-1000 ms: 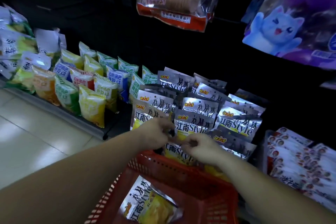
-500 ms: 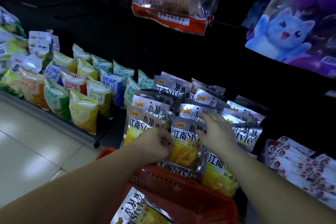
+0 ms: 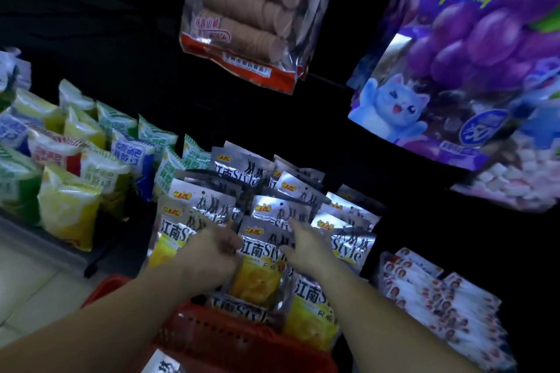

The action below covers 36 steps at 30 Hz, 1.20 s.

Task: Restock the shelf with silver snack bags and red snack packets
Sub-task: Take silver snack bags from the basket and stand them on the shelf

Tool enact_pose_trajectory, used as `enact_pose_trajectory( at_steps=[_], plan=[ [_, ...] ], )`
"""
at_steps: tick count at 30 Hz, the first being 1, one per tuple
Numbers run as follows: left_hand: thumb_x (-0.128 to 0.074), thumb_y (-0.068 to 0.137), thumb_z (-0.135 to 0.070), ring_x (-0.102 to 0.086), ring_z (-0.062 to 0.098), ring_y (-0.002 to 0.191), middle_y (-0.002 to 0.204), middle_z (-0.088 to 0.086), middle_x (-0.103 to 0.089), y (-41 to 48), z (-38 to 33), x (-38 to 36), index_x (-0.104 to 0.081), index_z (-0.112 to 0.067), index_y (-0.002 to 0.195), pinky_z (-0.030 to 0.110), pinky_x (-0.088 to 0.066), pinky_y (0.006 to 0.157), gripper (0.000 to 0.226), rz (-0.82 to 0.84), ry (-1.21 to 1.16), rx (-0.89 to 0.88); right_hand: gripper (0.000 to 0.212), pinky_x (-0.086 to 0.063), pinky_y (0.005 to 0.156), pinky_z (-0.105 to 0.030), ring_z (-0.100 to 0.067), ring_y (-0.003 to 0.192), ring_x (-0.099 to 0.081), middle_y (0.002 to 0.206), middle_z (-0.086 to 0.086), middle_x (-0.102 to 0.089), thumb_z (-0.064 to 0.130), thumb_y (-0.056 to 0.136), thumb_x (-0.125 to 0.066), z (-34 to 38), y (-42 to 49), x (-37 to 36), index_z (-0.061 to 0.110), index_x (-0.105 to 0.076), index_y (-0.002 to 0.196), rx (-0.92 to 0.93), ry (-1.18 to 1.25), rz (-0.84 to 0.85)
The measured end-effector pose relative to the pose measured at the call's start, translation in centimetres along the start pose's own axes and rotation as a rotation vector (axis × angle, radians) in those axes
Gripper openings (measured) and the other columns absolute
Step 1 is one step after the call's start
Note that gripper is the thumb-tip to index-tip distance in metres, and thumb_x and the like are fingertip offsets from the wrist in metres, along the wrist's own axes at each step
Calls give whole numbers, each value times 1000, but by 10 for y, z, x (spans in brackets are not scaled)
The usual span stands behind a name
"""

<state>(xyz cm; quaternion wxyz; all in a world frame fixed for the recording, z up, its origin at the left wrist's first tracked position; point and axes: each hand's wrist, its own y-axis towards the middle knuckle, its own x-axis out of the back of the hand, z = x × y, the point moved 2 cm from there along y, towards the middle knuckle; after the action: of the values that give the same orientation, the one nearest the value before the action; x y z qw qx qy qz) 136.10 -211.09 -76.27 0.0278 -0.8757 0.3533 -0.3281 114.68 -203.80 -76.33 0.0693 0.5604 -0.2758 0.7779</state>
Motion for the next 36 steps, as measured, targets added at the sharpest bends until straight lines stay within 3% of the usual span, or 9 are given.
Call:
enact_pose_trajectory(
  at_steps=[2,4,9,16,21,23,27,32,36],
  plan=[
    [-67,91,-11,-63,9,98,105,-3,-67,4,-2,-4,-63,-30,99,7,-43,71,21,-19,-5,7,12,-30,118,-60,-30,109,-63,103,-6,-67,34,101,-62,0,-2,1,23,-65,106,-6,52,-72],
    [-66,89,-9,-65,12,91,99,-1,-68,8,-5,-7,-66,-29,96,13,-46,66,20,-35,-38,10,23,-48,100,-53,-26,83,-62,78,-3,-61,25,99,-63,-1,-2,4,17,-61,77,-2,71,-136],
    [-65,89,-12,-60,16,60,82,6,-68,5,-21,1,-63,-27,95,29,-48,52,16,-87,-110,18,26,-44,70,-38,-20,74,-51,76,3,-50,13,92,-60,13,-17,31,25,-48,73,69,283,-70],
    [-81,88,-25,-43,23,143,158,-4,-38,-63,-65,47,-36,-46,150,49,-49,108,80,-178,-411,-79,33,-38,62,-32,-17,62,-46,69,-2,-46,27,100,-65,41,-92,106,22,-45,74,334,345,-161],
    [-84,80,-32,-53,-10,118,129,-22,-57,-135,-111,78,-53,-42,131,31,-44,110,61,-142,-494,-220,19,-47,62,-19,1,64,-60,70,-1,-63,16,94,-74,60,-183,171,3,-64,85,503,556,-138],
    [-88,73,-42,-59,-2,107,116,-17,-62,-161,-125,85,-60,-38,115,30,-47,96,51,-139,-486,-228,12,-45,59,-15,4,61,-59,65,7,-66,9,92,-75,62,-218,191,8,-68,82,511,653,-138],
    [-90,77,-27,-64,15,75,75,-7,-65,-203,-143,88,-56,-18,98,46,-61,76,41,-93,-649,-232,9,-50,66,-28,-14,72,-64,81,1,-73,16,88,-79,69,-255,208,20,-75,95,464,853,-235],
    [-84,81,-11,-72,10,65,63,-14,-70,-237,-157,81,-57,-24,104,32,-62,64,38,-297,-834,-238,78,-62,86,-43,-18,98,-73,122,7,-65,31,79,-86,85,-281,166,55,-44,141,319,1210,-524],
    [-85,81,-14,-72,6,67,70,-18,-72,-237,-155,80,-53,-33,104,32,-62,66,43,-395,-857,-241,84,-40,117,-45,-2,147,-34,144,42,-37,25,86,-81,96,-283,124,70,-36,140,402,1189,-456]
  ],
)
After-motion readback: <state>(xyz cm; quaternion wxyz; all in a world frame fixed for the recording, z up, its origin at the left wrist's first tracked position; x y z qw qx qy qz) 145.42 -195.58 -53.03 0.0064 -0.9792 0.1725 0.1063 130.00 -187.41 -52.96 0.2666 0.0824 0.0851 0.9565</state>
